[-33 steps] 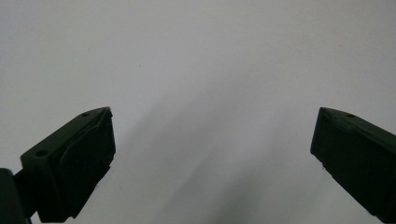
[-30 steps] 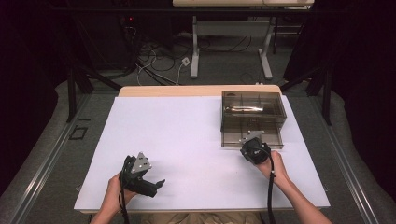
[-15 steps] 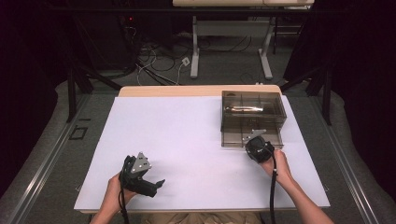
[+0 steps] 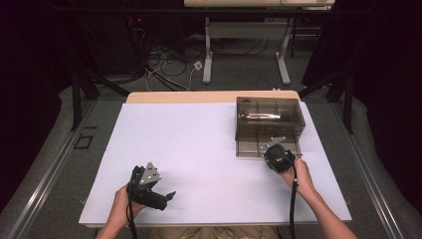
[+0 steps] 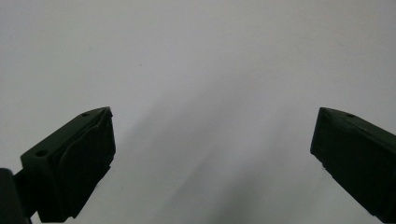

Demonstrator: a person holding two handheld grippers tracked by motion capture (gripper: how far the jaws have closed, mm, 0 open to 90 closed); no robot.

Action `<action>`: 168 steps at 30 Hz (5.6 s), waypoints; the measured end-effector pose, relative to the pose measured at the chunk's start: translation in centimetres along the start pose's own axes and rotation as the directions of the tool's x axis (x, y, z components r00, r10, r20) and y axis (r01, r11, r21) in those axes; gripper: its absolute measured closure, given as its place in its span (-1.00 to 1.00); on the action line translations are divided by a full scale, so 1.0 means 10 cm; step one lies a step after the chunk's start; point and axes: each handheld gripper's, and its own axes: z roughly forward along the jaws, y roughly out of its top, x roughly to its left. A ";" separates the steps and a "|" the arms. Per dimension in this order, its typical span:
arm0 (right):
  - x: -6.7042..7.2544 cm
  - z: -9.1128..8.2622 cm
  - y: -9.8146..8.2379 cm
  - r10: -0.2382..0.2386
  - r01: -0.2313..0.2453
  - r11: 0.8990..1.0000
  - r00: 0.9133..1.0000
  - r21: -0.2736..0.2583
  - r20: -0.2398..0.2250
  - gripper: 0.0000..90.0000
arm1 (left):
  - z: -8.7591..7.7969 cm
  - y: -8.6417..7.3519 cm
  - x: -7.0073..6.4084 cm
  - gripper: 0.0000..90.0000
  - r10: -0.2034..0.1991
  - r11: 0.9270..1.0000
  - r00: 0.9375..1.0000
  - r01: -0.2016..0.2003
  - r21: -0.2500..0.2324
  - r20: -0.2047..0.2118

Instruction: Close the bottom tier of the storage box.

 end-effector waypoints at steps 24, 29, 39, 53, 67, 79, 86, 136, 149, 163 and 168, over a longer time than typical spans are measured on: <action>-0.10 0.03 -0.01 0.041 -0.040 0.999 0.999 -0.034 0.019 1.00 | 0.01 0.00 0.01 -1.00 -0.002 1.000 1.000 0.002 0.005 -0.006; -0.10 0.04 0.00 0.039 -0.037 0.998 0.998 -0.046 0.039 1.00 | 0.01 0.00 0.01 -1.00 -0.001 1.000 1.000 0.001 0.005 -0.004; -0.13 0.07 0.01 0.050 -0.044 0.996 0.996 -0.079 0.078 1.00 | 0.00 0.00 0.00 -1.00 0.000 1.000 1.000 0.000 -0.002 -0.006; -0.18 0.13 0.05 0.076 -0.064 0.992 0.991 -0.109 0.108 1.00 | 0.01 -0.01 0.01 -1.00 -0.004 1.000 1.000 0.004 0.006 -0.005; -0.19 0.17 0.08 0.076 -0.058 0.989 0.988 -0.136 0.132 1.00 | 0.01 -0.02 0.01 -1.00 -0.006 1.000 1.000 0.006 0.010 -0.002; -0.23 0.23 0.08 0.103 -0.080 0.982 0.985 -0.169 0.136 1.00 | 0.02 -0.02 0.01 -1.00 -0.005 1.000 1.000 0.005 0.010 -0.006; -0.24 0.27 0.07 0.111 -0.087 0.981 0.984 -0.174 0.136 1.00 | 0.02 -0.02 0.01 -1.00 -0.010 1.000 1.000 0.010 0.013 -0.002; -0.34 0.37 0.00 0.196 -0.158 0.961 0.968 -0.226 0.158 1.00 | 0.02 -0.03 0.01 -1.00 -0.007 1.000 1.000 0.007 0.019 -0.004; -0.32 0.32 0.02 0.178 -0.145 0.964 0.975 -0.222 0.134 0.83 | 0.02 -0.02 0.00 -1.00 -0.002 1.000 1.000 0.003 0.021 -0.007; -0.21 0.18 0.06 0.157 -0.150 0.975 0.987 -0.163 0.025 -0.04 | 0.01 -0.02 -0.01 -1.00 -0.005 1.000 1.000 0.005 0.022 -0.008; -0.19 0.12 0.05 0.151 -0.153 0.978 0.988 -0.142 -0.024 -0.32 | 0.01 -0.03 -0.01 -1.00 -0.009 1.000 1.000 0.009 0.023 -0.005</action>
